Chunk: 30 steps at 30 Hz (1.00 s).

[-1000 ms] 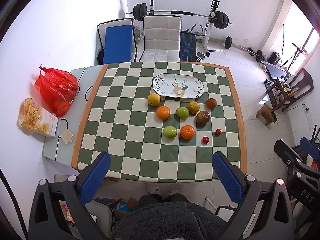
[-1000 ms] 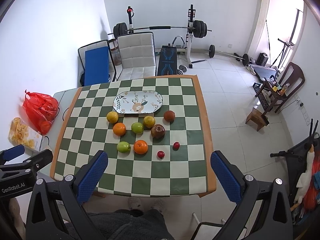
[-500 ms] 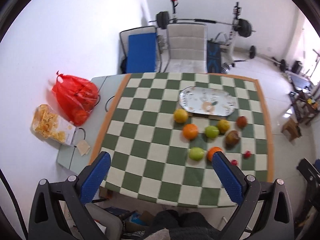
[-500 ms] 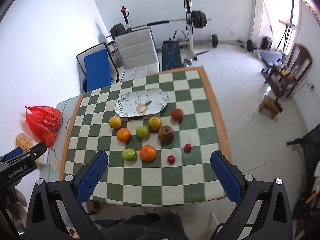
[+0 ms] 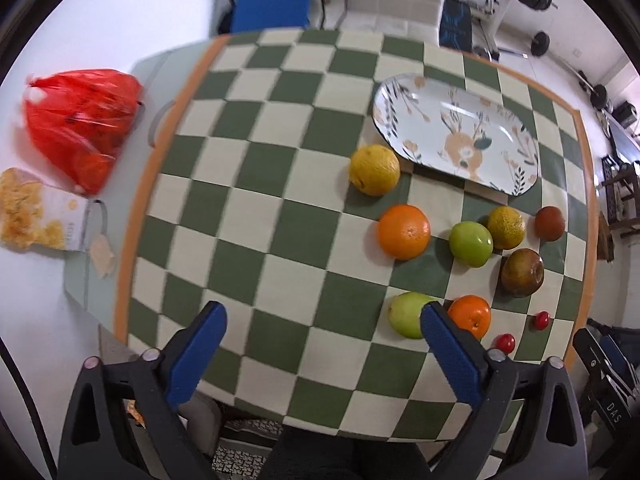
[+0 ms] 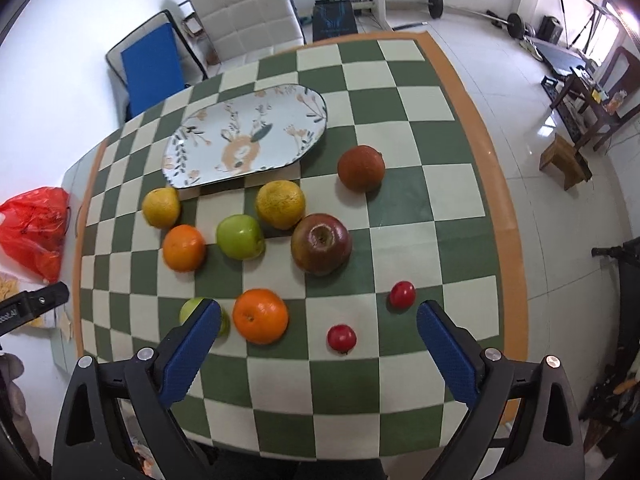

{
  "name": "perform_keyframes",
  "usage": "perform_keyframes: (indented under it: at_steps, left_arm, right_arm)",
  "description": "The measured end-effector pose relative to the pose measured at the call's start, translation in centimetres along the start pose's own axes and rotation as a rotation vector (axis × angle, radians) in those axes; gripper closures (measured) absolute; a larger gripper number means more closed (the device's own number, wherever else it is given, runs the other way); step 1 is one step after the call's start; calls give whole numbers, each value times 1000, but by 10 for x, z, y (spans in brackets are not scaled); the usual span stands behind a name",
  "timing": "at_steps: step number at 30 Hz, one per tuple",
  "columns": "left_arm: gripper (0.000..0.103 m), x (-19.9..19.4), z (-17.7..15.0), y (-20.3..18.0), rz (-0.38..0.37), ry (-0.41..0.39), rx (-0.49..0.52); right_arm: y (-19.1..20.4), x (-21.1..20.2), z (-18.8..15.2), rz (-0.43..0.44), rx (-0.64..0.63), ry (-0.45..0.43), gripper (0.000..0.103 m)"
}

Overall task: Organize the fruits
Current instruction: 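Grasp the red apple with the right gripper while the left gripper grasps a tangerine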

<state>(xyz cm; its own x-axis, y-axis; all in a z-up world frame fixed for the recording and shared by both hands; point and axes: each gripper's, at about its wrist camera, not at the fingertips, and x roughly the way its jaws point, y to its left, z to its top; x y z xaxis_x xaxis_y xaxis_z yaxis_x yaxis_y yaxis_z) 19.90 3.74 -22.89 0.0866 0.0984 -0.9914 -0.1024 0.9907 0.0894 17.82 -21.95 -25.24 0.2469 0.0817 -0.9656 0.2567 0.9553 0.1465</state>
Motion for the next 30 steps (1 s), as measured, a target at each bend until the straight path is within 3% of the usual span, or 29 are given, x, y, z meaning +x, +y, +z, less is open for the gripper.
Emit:
perform_keyframes:
  at_steps: [3,6,11,16,21,25,30]
  left_arm:
    - [19,39,29,-9,-82,97,1]
    - [19,75,53,-19,-170,185,-10]
    - [19,127,80,-42,-204,287,37]
    - [19,152,89,-63,-193,312,124]
    - [41,163,90,-73,-182,312,177]
    - [41,166,92,-69,-175,291,200]
    - [41,160,87,-78,-154,263,219]
  right_arm:
    - [-7,30,14,13,60,49,12]
    - [-13,50,23,6,122,90,14]
    - [-16,89,39,-14,203,159,15]
    - [-22,122,50,-2,285,215,15]
    - [-8,145,55,-11,246,274,19]
    - [2,161,54,-4,213,320,29]
    - [5,174,52,6,175,347,34]
